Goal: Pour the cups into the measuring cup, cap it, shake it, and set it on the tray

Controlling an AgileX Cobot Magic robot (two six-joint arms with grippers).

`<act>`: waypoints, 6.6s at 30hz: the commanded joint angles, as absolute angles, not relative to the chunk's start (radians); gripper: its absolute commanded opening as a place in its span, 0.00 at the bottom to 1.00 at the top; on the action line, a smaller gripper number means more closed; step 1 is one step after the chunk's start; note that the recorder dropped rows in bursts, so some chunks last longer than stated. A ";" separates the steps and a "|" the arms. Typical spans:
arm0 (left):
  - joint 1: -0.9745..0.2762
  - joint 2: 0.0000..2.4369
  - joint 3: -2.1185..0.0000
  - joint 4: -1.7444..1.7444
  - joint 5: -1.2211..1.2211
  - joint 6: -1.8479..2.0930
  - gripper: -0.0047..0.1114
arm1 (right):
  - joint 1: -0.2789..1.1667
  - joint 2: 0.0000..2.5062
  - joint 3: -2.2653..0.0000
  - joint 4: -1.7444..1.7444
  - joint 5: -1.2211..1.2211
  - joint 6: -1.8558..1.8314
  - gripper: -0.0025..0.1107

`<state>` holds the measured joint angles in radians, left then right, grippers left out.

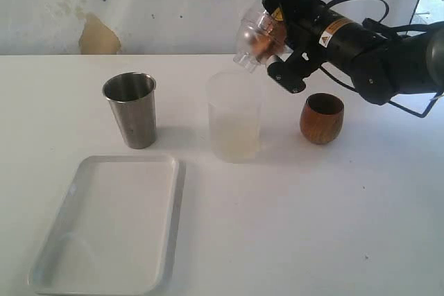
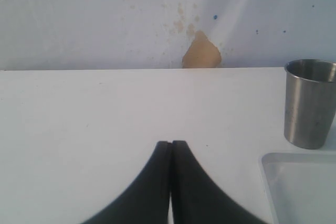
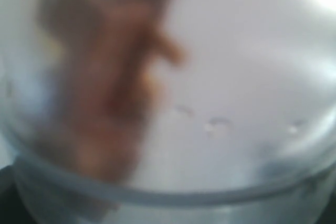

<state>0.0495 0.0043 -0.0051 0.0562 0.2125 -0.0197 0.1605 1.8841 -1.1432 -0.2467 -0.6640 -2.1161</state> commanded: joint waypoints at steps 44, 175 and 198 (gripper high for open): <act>0.047 0.000 0.000 0.060 0.202 -0.021 0.04 | 0.494 1.551 -1.149 -0.149 0.030 0.169 0.02; 0.047 0.000 0.000 0.060 0.202 -0.021 0.04 | 0.776 1.843 -1.025 -0.240 -0.891 0.100 0.94; 0.047 0.000 0.000 0.060 0.202 -0.021 0.04 | 0.776 1.118 -1.025 -0.213 0.160 0.117 0.02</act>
<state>0.0495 0.0043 -0.0051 0.0562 0.2125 -0.0197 0.7794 1.1829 -1.0247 -0.2187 0.0436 0.1121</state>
